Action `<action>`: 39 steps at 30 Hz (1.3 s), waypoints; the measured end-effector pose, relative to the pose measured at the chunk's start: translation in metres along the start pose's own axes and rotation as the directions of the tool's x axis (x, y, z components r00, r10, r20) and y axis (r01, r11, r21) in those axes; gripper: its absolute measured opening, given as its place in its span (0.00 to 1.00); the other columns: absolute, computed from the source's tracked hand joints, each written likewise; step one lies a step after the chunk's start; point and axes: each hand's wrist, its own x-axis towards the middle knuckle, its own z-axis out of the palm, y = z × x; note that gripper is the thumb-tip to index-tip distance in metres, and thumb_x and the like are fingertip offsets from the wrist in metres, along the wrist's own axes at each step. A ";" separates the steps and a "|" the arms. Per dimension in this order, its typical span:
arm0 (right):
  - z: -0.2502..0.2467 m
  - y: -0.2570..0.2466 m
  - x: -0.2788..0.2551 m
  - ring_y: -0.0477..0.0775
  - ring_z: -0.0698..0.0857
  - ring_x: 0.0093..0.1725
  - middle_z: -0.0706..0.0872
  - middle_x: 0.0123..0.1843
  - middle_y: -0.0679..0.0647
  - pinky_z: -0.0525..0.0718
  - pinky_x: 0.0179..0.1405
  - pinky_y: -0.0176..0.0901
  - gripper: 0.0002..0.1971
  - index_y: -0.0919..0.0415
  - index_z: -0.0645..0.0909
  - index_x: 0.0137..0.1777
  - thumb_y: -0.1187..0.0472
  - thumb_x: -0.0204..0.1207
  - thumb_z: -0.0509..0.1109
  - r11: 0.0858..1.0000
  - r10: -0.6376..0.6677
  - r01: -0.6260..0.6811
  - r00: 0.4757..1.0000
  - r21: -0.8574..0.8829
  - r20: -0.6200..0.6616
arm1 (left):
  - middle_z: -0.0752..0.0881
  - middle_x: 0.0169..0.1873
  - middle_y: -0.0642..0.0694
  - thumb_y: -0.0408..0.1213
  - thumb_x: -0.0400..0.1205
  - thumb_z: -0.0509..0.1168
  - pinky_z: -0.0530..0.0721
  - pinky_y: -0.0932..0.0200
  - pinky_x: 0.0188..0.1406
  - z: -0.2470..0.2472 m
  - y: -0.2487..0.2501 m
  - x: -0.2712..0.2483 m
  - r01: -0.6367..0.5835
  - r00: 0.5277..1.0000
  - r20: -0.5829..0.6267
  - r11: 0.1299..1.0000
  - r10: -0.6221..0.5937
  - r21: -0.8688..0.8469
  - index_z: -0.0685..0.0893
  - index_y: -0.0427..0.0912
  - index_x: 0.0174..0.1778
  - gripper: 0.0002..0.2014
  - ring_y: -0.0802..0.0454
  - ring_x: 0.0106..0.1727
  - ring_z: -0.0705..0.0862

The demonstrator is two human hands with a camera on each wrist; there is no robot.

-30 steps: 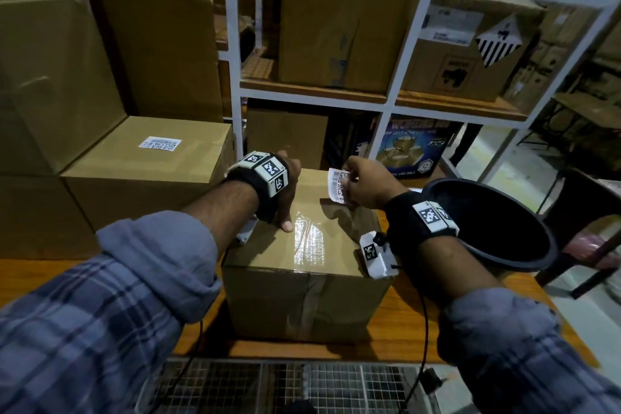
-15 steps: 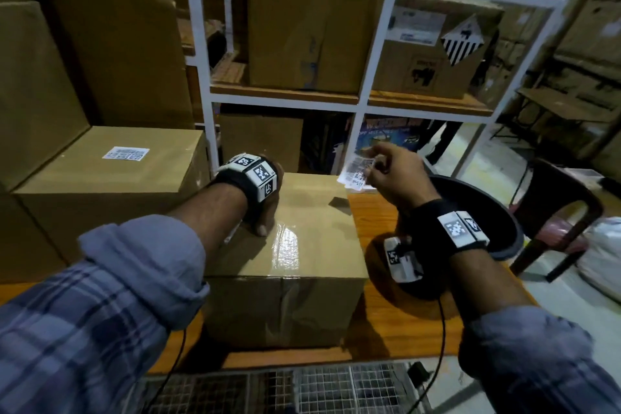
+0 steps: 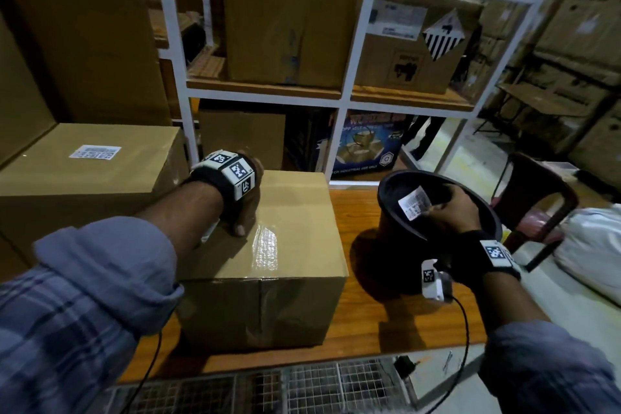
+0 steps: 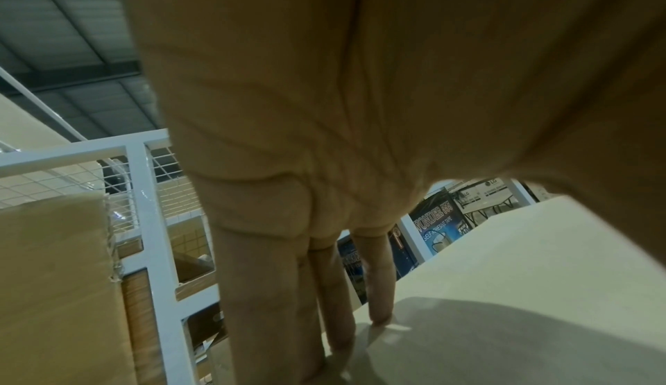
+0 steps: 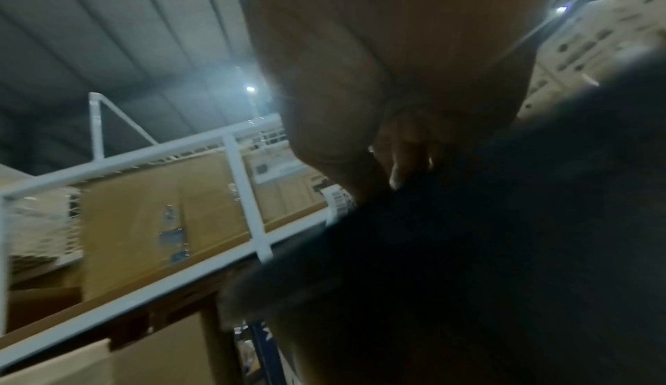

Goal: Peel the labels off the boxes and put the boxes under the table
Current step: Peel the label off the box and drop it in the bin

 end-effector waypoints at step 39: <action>0.015 0.018 0.007 0.59 0.88 0.49 0.89 0.41 0.53 0.86 0.54 0.52 0.11 0.54 0.90 0.44 0.52 0.70 0.88 0.954 -0.183 0.195 0.980 -0.227 0.074 | 0.81 0.69 0.44 0.72 0.41 0.77 0.85 0.39 0.63 0.001 -0.001 0.018 -0.018 0.998 0.064 0.998 0.014 0.065 0.89 0.55 0.57 0.47 0.38 0.68 0.84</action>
